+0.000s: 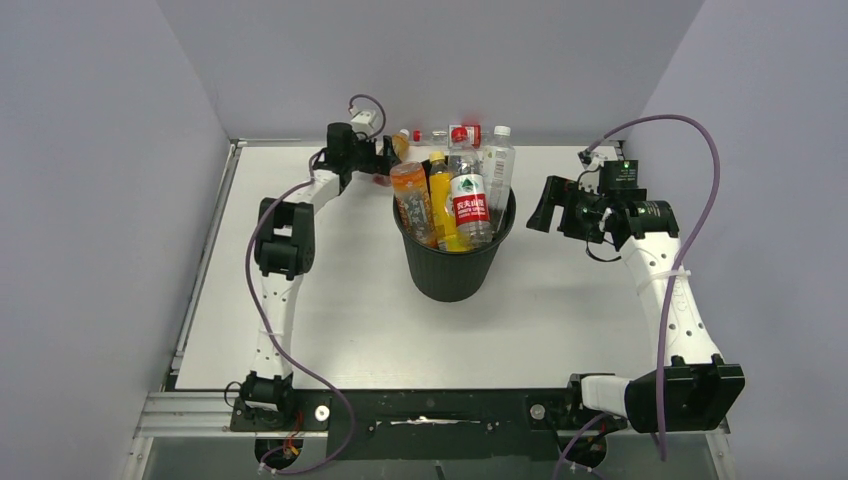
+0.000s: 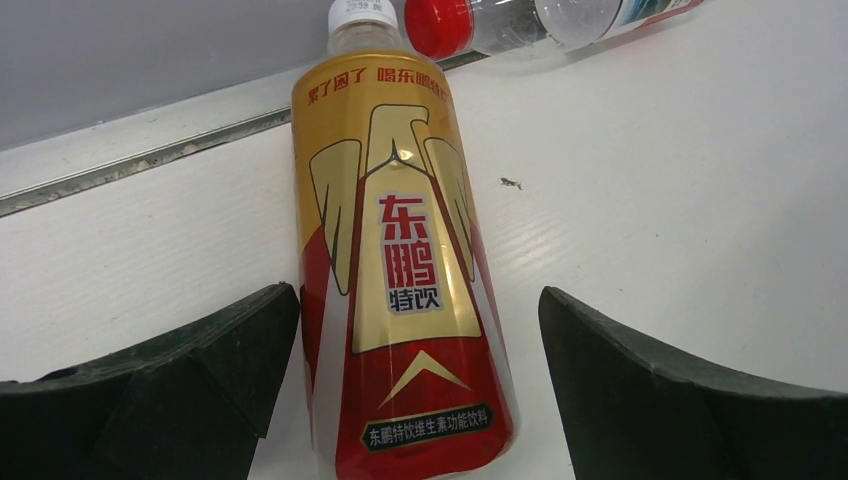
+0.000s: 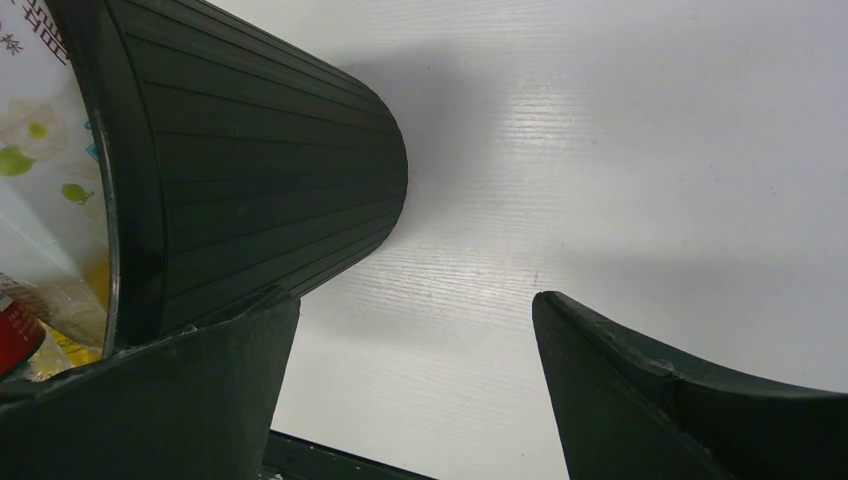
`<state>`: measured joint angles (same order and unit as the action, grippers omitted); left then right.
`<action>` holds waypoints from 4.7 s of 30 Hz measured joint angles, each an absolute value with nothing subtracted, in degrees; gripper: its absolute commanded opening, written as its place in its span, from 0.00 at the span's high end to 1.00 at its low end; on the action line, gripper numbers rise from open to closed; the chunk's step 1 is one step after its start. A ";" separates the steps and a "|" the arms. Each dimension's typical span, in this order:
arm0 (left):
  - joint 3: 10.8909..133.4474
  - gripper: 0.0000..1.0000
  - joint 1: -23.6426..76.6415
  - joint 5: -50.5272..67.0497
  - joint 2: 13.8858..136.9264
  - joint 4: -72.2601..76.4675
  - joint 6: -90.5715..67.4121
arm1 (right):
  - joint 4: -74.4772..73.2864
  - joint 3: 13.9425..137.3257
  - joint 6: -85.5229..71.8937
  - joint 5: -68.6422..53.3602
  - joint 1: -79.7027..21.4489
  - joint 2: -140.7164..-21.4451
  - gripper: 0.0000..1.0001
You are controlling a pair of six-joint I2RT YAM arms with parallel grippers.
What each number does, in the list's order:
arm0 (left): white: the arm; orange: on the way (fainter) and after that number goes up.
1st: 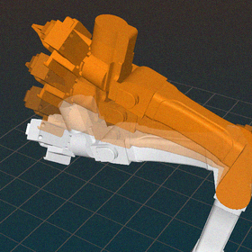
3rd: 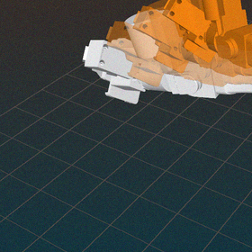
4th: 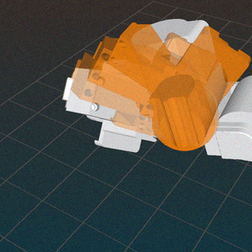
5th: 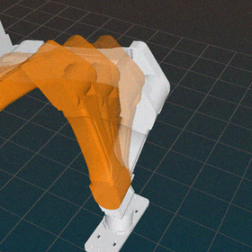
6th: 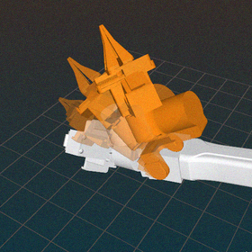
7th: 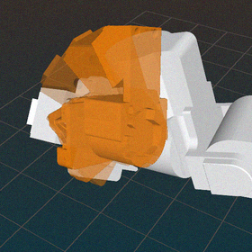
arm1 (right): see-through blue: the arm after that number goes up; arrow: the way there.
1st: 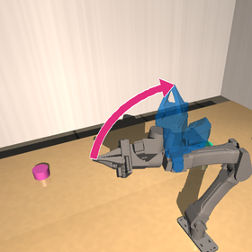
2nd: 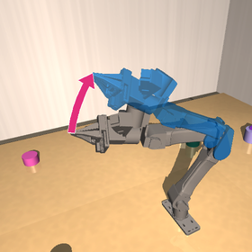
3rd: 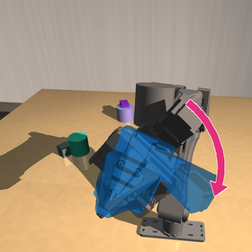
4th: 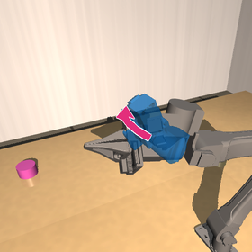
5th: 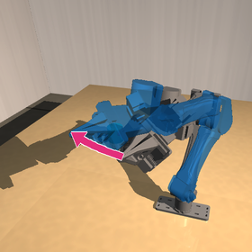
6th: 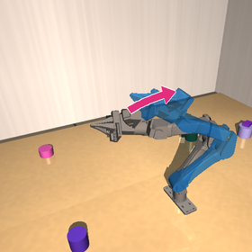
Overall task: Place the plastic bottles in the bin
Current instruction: Pick up the plastic bottle at the center of the board, then place the plastic bottle in the trash bin.
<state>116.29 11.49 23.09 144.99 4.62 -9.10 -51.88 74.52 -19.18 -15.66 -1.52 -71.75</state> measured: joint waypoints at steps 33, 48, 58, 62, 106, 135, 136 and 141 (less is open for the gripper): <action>83.11 0.55 13.10 7.42 90.28 -10.00 -19.73 | -55.40 74.89 -20.47 -16.67 -1.52 -57.91 0.09; 72.38 0.54 17.54 8.51 63.13 -16.99 -37.34 | -57.12 74.89 -22.11 -17.65 -1.52 -53.76 0.09; 74.13 0.54 35.55 3.22 60.88 -13.56 -41.65 | -57.21 74.89 -23.18 -17.67 -1.52 -51.94 0.09; 73.63 0.54 44.82 -2.74 60.99 -9.91 -41.23 | -57.43 74.89 -23.20 -17.67 -1.52 -51.88 0.09; 52.25 0.47 69.30 -46.65 67.99 26.28 -15.40 | -58.08 74.85 -23.33 -18.09 -1.52 -52.23 0.09; 52.51 0.18 69.30 -50.78 68.58 19.97 -15.46 | -55.77 71.61 -23.38 -20.51 -1.52 -54.02 0.09; 52.66 0.18 69.30 -50.78 68.34 19.31 -15.62 | -55.53 71.40 -23.42 -20.73 -1.52 -54.26 0.09; 54.48 0.18 69.30 -50.72 67.59 16.58 -16.34 | -53.28 70.30 -24.10 -22.33 -1.52 -55.68 0.12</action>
